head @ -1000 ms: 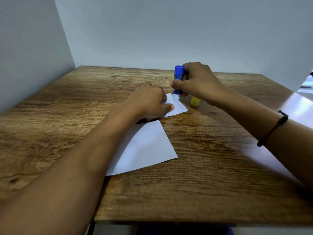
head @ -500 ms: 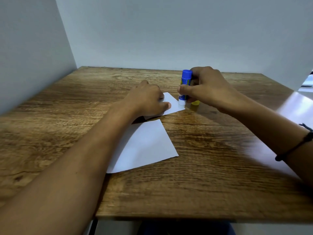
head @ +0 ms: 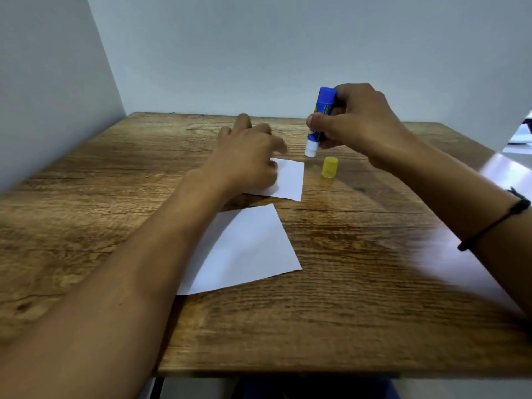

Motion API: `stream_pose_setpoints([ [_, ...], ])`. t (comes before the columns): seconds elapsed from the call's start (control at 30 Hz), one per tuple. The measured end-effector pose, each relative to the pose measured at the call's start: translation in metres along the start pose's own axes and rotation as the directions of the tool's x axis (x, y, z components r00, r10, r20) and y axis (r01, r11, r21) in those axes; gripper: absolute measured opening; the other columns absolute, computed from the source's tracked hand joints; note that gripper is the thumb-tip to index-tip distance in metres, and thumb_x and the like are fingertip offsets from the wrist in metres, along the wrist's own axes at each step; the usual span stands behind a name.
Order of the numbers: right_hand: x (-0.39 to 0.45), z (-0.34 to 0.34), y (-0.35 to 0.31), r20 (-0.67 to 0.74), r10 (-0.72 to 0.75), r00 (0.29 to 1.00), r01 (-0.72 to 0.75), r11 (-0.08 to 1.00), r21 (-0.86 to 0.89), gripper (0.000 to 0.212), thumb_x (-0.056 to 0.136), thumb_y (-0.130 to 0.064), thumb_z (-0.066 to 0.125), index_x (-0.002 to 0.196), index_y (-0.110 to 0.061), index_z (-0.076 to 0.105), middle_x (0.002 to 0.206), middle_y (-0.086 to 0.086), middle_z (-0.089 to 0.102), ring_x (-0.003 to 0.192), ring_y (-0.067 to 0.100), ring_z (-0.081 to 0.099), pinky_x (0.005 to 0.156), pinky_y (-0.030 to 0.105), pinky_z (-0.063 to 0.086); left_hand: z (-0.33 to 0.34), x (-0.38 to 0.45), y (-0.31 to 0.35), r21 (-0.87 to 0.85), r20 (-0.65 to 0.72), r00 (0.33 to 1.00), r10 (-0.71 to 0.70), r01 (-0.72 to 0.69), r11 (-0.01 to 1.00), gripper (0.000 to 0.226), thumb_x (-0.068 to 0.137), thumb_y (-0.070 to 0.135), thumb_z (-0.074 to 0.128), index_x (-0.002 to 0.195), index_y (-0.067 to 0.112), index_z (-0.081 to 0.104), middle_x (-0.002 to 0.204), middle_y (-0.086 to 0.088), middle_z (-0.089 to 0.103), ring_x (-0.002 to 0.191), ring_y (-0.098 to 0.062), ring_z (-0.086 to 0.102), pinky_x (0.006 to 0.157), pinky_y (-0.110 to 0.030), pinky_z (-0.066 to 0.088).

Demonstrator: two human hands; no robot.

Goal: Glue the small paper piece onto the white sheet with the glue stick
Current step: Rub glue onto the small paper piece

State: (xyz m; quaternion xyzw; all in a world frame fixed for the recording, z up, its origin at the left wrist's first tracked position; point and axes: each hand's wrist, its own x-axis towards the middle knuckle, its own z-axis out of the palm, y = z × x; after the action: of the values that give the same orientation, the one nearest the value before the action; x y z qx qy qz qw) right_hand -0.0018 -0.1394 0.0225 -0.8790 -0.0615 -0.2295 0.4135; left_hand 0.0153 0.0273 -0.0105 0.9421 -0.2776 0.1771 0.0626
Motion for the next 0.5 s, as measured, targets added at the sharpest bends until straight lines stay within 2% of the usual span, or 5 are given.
stream_pose_setpoints([
  [0.07, 0.006, 0.002, 0.0, -0.006, -0.002, 1.0, 0.002, 1.0, -0.012, 0.028, 0.077, -0.016, 0.069, 0.096, 0.003, 0.06, 0.081, 0.012, 0.062, 0.075, 0.024, 0.069, 0.069, 0.037, 0.06, -0.001, 0.0, 0.003, -0.032, 0.106, 0.992, 0.067, -0.064, 0.997, 0.038, 0.081, 0.022, 0.049, 0.118, 0.03, 0.057, 0.126, 0.0, 0.055, 0.115, -0.028, 0.031, 0.08, -0.038, 0.021],
  [0.1, 0.008, 0.004, 0.0, -0.004, 0.005, 1.0, -0.005, 1.0, -0.014, 0.027, 0.078, -0.016, 0.069, 0.096, 0.003, 0.06, 0.081, 0.012, 0.062, 0.076, 0.024, 0.069, 0.069, 0.038, 0.06, 0.0, -0.001, 0.004, -0.026, 0.159, 0.985, 0.067, -0.064, 0.998, 0.033, 0.082, 0.023, 0.048, 0.112, 0.027, 0.06, 0.126, 0.0, 0.055, 0.115, -0.028, 0.031, 0.081, -0.039, 0.021],
  [0.2, 0.013, 0.012, 0.002, 0.014, 0.028, 1.0, -0.027, 0.999, -0.031, 0.028, 0.077, -0.016, 0.07, 0.096, 0.002, 0.059, 0.084, 0.014, 0.062, 0.078, 0.026, 0.07, 0.069, 0.036, 0.06, 0.003, -0.002, 0.006, 0.002, 0.251, 0.967, 0.03, -0.031, 1.0, 0.037, 0.088, 0.039, 0.042, 0.115, 0.02, 0.059, 0.127, -0.003, 0.049, 0.117, -0.029, 0.028, 0.09, -0.043, 0.025],
  [0.3, 0.014, 0.021, 0.005, 0.033, 0.032, 0.999, -0.03, 0.997, -0.065, 0.03, 0.078, -0.016, 0.07, 0.097, 0.004, 0.058, 0.087, 0.016, 0.063, 0.079, 0.026, 0.07, 0.068, 0.035, 0.06, 0.004, -0.002, 0.009, 0.016, 0.256, 0.966, 0.041, -0.047, 0.999, 0.046, 0.088, 0.048, 0.04, 0.117, 0.018, 0.058, 0.126, -0.005, 0.046, 0.116, -0.028, 0.028, 0.092, -0.042, 0.027],
  [0.5, 0.016, 0.031, 0.008, 0.044, 0.031, 0.999, -0.024, 0.987, -0.161, 0.033, 0.079, -0.019, 0.068, 0.101, 0.003, 0.058, 0.098, 0.022, 0.066, 0.083, 0.032, 0.068, 0.075, 0.044, 0.058, 0.005, -0.001, 0.008, 0.012, 0.263, 0.964, 0.033, -0.037, 0.999, 0.047, 0.088, 0.05, 0.039, 0.117, 0.02, 0.059, 0.127, -0.005, 0.045, 0.117, -0.028, 0.028, 0.094, -0.043, 0.029],
])
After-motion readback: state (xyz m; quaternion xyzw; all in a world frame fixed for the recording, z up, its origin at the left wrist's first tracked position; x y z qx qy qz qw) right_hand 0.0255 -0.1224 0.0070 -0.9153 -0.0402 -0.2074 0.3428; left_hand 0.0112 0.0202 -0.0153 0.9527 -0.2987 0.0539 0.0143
